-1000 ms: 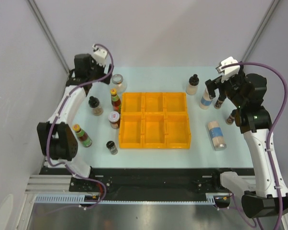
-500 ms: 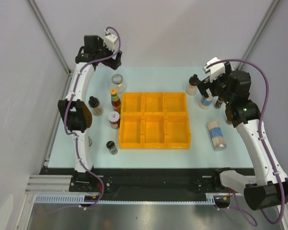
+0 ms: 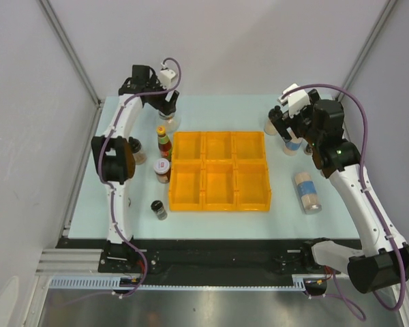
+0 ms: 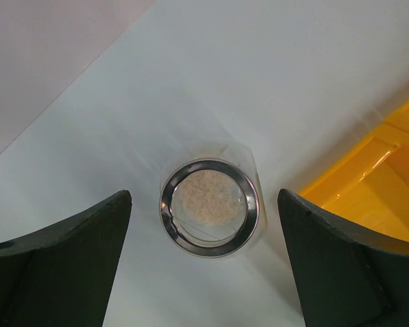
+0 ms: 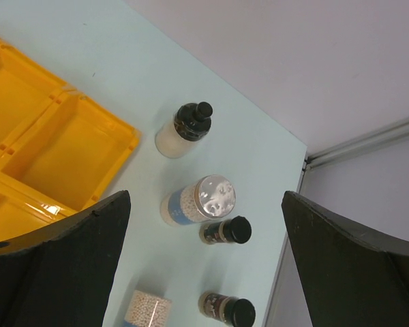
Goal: Organize the condiment bottles
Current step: Pick up the bottle from the center of the board.
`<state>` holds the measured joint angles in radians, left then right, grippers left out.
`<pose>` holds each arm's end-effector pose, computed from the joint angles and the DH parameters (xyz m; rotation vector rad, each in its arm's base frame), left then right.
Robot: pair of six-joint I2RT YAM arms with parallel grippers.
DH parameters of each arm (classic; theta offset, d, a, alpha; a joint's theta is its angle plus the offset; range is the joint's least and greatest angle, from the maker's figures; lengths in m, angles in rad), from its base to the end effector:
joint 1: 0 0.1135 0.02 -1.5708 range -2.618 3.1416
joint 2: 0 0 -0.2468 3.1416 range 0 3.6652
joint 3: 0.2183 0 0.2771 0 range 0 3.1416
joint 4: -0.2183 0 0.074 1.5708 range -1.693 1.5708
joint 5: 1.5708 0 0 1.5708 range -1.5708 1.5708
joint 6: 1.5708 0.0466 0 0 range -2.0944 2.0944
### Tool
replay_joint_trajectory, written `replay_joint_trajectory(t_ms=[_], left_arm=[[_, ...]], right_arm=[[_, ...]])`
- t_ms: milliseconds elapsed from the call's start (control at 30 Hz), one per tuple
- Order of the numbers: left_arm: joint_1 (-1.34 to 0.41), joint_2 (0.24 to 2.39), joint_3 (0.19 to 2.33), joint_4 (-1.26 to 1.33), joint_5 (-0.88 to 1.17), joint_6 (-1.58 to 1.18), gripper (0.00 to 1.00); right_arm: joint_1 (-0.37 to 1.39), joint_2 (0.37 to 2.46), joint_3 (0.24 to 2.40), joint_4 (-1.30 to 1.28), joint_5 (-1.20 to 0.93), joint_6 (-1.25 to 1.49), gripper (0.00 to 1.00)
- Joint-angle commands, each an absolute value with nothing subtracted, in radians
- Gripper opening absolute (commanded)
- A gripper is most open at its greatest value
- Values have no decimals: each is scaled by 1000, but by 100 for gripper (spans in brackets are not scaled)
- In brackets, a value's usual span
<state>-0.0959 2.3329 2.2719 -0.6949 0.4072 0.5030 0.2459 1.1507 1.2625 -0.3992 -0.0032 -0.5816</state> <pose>0.5448 -0.0709 0.2553 0.8577 2.0965 -0.2594 0.2882 0.0725 0.3945 -0.7516 1.7063 -0.2298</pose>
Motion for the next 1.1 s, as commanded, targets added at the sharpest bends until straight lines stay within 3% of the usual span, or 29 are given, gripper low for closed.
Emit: replay_joint_trajectory(t_ms=[0, 300, 533, 733, 833, 867, 900, 1067], left_arm=[[-98, 2352, 2292, -678, 419, 537, 94], [-94, 2388, 2293, -678, 425, 532, 91], [-91, 2402, 2293, -681, 426, 531, 75], [-91, 2404, 2295, -692, 422, 538, 53], [-89, 2404, 2302, -699, 414, 541, 27], [-90, 2410, 2309, -701, 404, 540, 8], [-91, 2410, 2316, -700, 391, 538, 0], [-91, 2387, 2335, -661, 371, 537, 0]], right_arm=[[253, 1147, 1272, -390, 32, -600, 100], [259, 1160, 1281, -397, 35, -598, 100], [265, 1173, 1284, -400, 46, -600, 100], [264, 1177, 1281, -396, 57, -601, 100], [264, 1181, 1281, -394, 60, -601, 100], [265, 1183, 1282, -394, 61, -601, 100], [265, 1184, 1282, -391, 63, -601, 100], [268, 1184, 1282, -388, 71, -600, 100]])
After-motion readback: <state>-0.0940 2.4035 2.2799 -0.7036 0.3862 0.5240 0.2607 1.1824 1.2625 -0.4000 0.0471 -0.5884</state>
